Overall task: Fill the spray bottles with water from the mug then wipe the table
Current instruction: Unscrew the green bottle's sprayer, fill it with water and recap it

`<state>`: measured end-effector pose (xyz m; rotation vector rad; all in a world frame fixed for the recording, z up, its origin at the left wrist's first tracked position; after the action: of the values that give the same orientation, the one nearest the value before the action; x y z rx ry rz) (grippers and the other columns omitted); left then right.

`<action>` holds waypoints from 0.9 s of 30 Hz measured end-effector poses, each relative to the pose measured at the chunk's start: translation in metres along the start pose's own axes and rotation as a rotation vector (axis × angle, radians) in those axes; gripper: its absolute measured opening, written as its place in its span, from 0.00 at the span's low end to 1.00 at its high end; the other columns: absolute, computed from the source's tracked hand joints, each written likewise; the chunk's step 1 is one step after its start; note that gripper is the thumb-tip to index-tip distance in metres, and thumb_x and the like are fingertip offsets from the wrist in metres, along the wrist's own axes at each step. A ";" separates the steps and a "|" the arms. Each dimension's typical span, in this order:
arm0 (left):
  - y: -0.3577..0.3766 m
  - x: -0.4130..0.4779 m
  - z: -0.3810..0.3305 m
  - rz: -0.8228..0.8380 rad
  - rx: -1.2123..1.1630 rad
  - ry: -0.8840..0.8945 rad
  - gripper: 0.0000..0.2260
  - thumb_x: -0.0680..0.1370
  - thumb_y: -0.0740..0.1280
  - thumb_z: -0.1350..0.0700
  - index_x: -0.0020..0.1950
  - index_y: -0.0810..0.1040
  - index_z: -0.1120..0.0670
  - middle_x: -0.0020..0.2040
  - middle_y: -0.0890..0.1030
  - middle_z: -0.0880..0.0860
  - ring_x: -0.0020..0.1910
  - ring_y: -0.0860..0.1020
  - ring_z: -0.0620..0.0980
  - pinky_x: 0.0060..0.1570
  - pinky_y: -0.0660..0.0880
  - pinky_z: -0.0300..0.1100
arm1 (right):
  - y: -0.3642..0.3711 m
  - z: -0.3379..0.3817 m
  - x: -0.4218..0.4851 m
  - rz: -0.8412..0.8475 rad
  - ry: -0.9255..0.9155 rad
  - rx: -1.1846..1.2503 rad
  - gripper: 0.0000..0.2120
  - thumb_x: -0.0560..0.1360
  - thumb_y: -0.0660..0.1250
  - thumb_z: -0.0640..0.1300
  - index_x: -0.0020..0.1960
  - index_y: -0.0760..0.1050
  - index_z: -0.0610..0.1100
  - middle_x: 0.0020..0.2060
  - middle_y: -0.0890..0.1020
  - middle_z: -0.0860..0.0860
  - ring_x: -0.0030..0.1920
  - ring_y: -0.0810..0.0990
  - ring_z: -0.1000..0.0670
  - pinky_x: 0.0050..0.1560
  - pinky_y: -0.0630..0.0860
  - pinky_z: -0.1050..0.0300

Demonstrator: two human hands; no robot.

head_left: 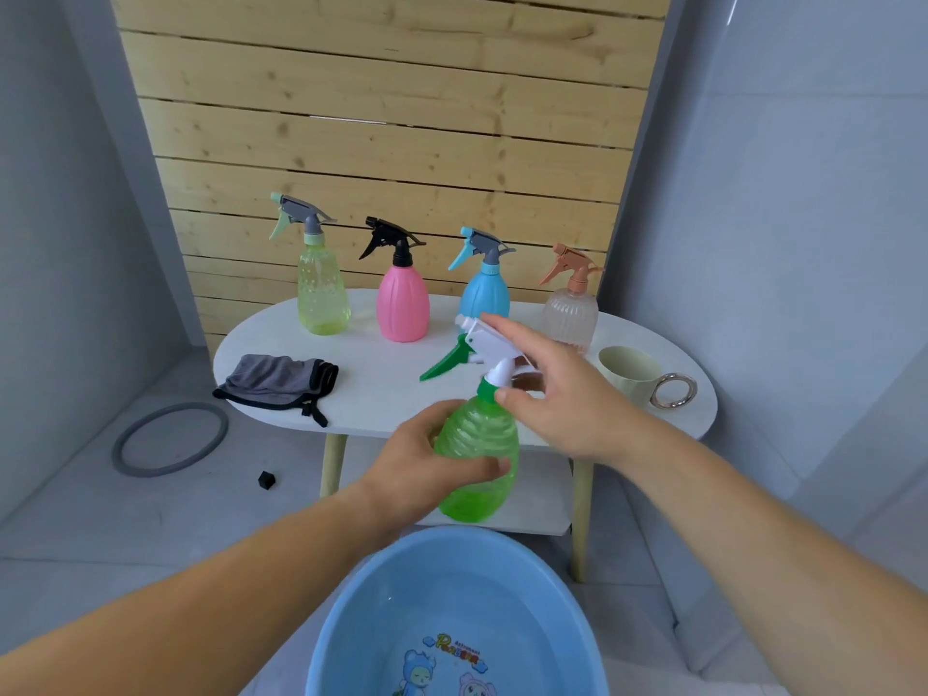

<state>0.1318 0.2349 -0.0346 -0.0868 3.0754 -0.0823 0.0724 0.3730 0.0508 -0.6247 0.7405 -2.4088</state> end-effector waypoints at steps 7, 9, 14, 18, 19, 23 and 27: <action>-0.016 0.059 -0.013 -0.108 0.073 0.098 0.29 0.63 0.81 0.51 0.64 0.81 0.48 0.54 0.87 0.49 0.53 0.86 0.50 0.58 0.82 0.49 | -0.015 -0.012 0.056 -0.050 -0.016 -0.085 0.33 0.77 0.68 0.40 0.77 0.59 0.56 0.72 0.71 0.55 0.69 0.71 0.56 0.69 0.69 0.54; -0.015 0.077 -0.011 -0.141 0.084 0.123 0.29 0.63 0.82 0.51 0.63 0.81 0.48 0.54 0.87 0.49 0.53 0.86 0.49 0.59 0.82 0.49 | -0.016 -0.019 0.072 -0.060 -0.024 -0.119 0.33 0.77 0.68 0.41 0.77 0.59 0.57 0.71 0.71 0.54 0.66 0.71 0.56 0.65 0.69 0.59; -0.013 0.108 -0.002 -0.199 0.141 0.187 0.27 0.67 0.84 0.52 0.63 0.80 0.45 0.53 0.86 0.46 0.49 0.83 0.38 0.51 0.79 0.34 | -0.011 -0.045 0.093 -0.091 -0.076 -0.183 0.30 0.77 0.69 0.47 0.75 0.61 0.60 0.63 0.73 0.51 0.62 0.72 0.52 0.66 0.71 0.51; -0.013 0.122 0.009 -0.244 0.145 0.202 0.27 0.67 0.84 0.51 0.63 0.80 0.45 0.51 0.86 0.46 0.49 0.84 0.41 0.53 0.81 0.42 | -0.010 -0.060 0.101 -0.034 -0.084 -0.065 0.31 0.77 0.65 0.38 0.75 0.62 0.60 0.65 0.74 0.56 0.62 0.73 0.59 0.68 0.71 0.55; -0.015 0.126 0.012 -0.249 0.142 0.205 0.27 0.67 0.84 0.51 0.63 0.80 0.45 0.52 0.86 0.46 0.50 0.84 0.42 0.55 0.81 0.44 | -0.010 -0.063 0.105 -0.031 -0.073 -0.048 0.32 0.77 0.66 0.38 0.75 0.63 0.61 0.64 0.75 0.57 0.61 0.74 0.60 0.67 0.72 0.55; -0.015 0.134 0.014 -0.239 0.194 0.224 0.30 0.66 0.84 0.47 0.65 0.78 0.44 0.54 0.85 0.44 0.54 0.82 0.41 0.56 0.79 0.40 | -0.008 -0.066 0.114 -0.093 -0.065 -0.093 0.33 0.74 0.72 0.45 0.74 0.64 0.61 0.64 0.76 0.57 0.59 0.74 0.60 0.61 0.72 0.63; -0.017 0.134 0.012 -0.132 0.201 0.213 0.32 0.68 0.84 0.53 0.68 0.76 0.44 0.57 0.85 0.43 0.56 0.82 0.40 0.58 0.79 0.40 | -0.007 -0.064 0.114 -0.131 -0.103 -0.080 0.31 0.75 0.71 0.45 0.74 0.65 0.57 0.62 0.75 0.52 0.61 0.73 0.57 0.63 0.72 0.62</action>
<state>0.0002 0.2098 -0.0542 -0.2884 3.2468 -0.4324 -0.0516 0.3319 0.0376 -0.8468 0.7766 -2.4536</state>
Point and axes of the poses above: each hand's wrist, its own x-axis towards the middle knuckle, its own y-axis out of the palm, z = x × y, the point moved 5 cm from there along x, towards the middle knuckle
